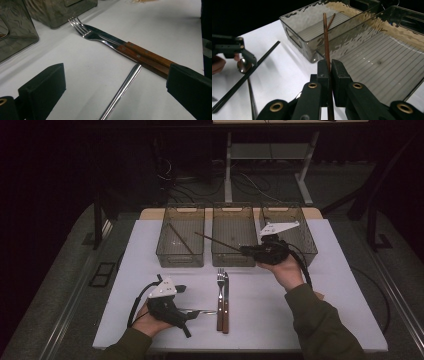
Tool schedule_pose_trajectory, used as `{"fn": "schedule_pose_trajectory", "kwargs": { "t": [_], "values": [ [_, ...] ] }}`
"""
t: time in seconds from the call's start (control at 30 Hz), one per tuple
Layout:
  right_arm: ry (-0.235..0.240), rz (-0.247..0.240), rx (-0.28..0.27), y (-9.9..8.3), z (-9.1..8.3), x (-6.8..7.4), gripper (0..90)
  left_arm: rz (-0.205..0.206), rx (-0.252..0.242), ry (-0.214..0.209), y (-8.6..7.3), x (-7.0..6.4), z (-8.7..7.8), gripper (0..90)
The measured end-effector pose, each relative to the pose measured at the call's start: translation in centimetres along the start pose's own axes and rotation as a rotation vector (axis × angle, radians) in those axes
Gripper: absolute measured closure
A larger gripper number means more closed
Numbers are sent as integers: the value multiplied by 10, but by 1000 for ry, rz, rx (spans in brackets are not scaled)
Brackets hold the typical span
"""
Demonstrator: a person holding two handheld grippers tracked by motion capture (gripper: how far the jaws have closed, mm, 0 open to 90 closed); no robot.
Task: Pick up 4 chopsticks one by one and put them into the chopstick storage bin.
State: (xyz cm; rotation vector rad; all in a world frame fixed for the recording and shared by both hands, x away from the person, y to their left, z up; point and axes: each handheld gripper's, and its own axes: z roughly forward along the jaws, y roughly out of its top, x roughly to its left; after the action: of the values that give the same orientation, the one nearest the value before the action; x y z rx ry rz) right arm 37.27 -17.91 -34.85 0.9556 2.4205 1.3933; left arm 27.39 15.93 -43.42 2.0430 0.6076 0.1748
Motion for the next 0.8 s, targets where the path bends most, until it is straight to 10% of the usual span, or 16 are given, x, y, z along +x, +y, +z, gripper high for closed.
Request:
{"fn": "schedule_pose_trajectory", "kwargs": {
  "t": [0.8],
  "values": [
    [-74, 44, 18, 49, 45, -7, 853, -10, -15, 3, 0, 2, -1, 13]
  ]
}}
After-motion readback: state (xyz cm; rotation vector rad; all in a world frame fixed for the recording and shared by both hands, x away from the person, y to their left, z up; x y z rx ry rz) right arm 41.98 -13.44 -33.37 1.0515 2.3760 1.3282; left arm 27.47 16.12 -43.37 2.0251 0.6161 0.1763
